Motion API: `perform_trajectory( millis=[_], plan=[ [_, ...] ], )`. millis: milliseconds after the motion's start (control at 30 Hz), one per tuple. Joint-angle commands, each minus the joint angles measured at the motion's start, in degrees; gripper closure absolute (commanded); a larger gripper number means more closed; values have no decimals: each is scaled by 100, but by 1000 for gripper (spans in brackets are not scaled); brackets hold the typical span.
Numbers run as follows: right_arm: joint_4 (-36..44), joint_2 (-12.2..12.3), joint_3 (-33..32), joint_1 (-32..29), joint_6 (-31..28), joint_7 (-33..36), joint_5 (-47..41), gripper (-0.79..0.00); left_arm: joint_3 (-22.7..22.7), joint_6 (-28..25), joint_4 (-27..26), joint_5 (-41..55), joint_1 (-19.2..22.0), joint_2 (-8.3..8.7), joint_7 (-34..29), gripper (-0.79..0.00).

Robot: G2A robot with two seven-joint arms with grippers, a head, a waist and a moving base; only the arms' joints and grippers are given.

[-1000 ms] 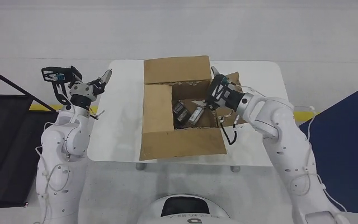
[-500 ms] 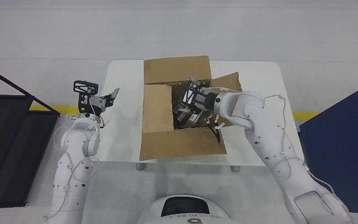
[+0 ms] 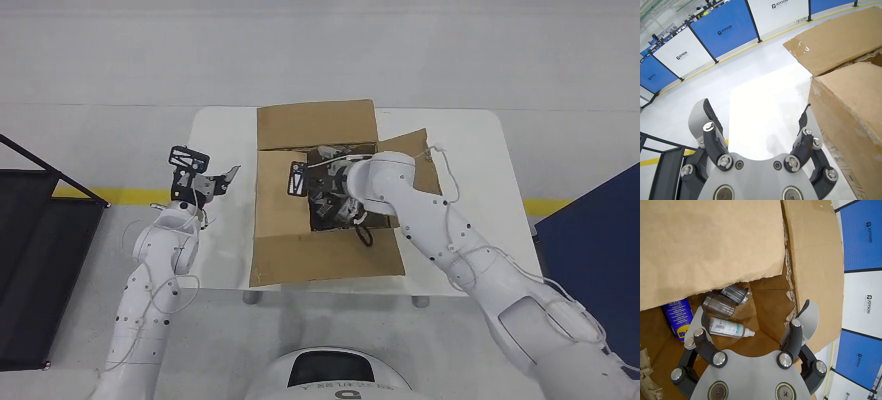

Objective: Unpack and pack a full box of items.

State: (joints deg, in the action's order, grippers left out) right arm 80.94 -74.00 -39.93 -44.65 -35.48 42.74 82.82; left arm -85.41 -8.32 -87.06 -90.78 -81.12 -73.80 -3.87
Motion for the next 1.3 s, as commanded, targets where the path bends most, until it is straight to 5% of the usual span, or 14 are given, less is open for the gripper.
perform_trajectory(
  millis=[0,400,733,1000,1267],
  plan=[
    [-126,-45,66,52,-6,-97,-65,-785,93,-62,118,142,76,-16,17,-785],
    [-591,-192,-37,182,-32,-1203,-699,-785,650,163,489,-204,438,-77,191,-785],
    [220,-29,-590,-274,239,-1765,-505,-785,814,304,698,345,605,-148,350,-785],
    [635,-174,-326,-180,966,-1564,-231,-785,43,548,537,875,247,-64,616,-785],
    [124,-700,718,345,2088,-1497,262,-785,-1208,691,472,1233,-361,92,859,-785]
  ],
)
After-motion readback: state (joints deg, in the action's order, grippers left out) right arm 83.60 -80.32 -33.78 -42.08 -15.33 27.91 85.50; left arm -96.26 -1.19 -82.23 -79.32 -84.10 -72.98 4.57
